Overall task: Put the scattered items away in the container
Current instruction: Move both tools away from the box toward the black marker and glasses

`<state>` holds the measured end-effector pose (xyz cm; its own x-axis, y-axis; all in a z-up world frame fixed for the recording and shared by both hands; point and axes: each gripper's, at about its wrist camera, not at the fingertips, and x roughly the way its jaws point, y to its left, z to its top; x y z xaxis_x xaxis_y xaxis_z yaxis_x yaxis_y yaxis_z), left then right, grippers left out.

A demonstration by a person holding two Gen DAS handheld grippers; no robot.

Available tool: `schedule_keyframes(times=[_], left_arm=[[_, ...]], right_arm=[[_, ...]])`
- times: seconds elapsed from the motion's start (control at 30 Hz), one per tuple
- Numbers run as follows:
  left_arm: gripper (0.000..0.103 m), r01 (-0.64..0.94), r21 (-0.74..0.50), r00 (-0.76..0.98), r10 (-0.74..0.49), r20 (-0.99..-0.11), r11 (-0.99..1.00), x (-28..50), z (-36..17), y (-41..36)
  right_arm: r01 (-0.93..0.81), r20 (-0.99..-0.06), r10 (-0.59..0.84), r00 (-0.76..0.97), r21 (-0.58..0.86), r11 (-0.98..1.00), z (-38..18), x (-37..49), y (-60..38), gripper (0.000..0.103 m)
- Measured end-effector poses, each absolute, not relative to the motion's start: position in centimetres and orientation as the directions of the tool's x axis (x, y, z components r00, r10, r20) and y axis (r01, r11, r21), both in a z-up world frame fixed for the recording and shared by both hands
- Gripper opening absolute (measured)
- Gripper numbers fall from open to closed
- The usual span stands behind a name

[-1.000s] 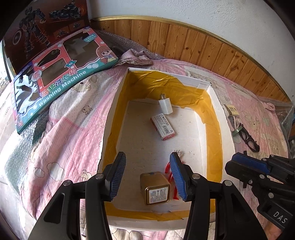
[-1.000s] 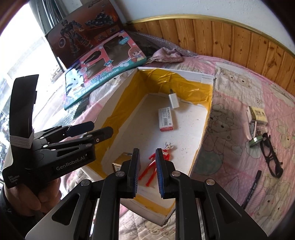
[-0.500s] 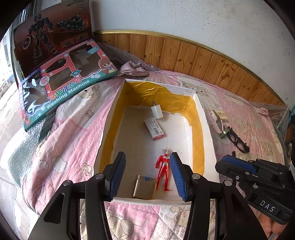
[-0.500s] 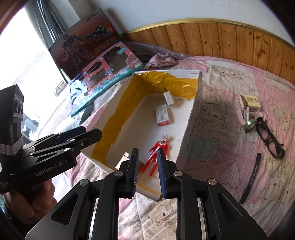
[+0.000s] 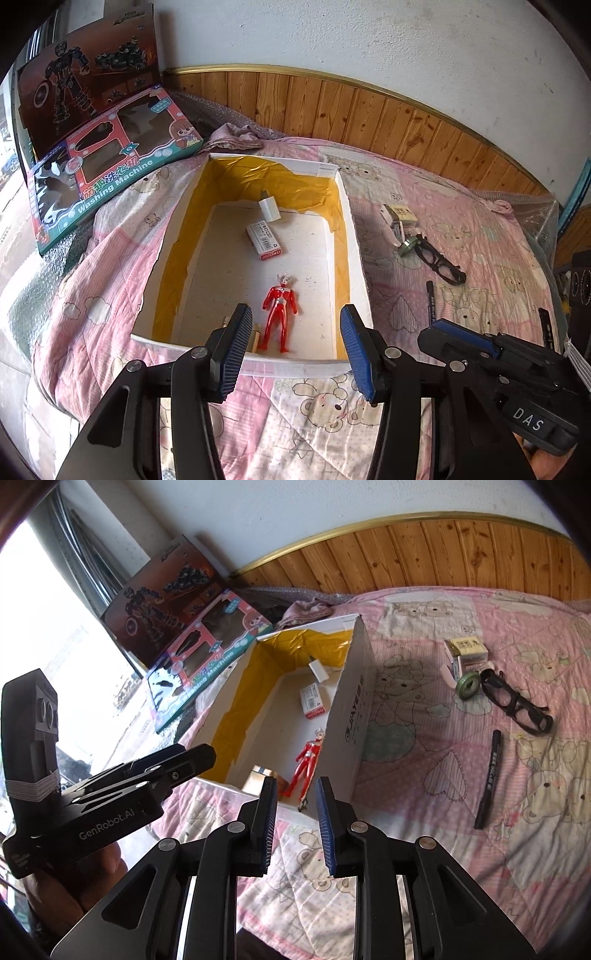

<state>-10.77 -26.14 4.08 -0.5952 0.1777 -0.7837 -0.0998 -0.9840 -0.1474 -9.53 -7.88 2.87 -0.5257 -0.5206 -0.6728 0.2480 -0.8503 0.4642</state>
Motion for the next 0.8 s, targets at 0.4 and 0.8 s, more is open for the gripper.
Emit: schedule_keyframes(times=[0.4, 0.8], left_arm=[[0.051, -0.184, -0.156, -0.573, 0.235, -0.786, -0.97, -6.8, 3.5, -21.3], [0.051, -0.288, -0.141, -0.509, 0.276, -0.815, -0.947, -4.4, 0.8, -15.4]], right_arm=[[0.098, -0.673, -0.466, -0.574, 0.509, -0.855, 0.3, -4.4, -1.3, 0.028], [-0.034, -0.712, -0.392, -0.583, 0.503, -0.863, -2.9, 0.7, 3.7, 0.028]])
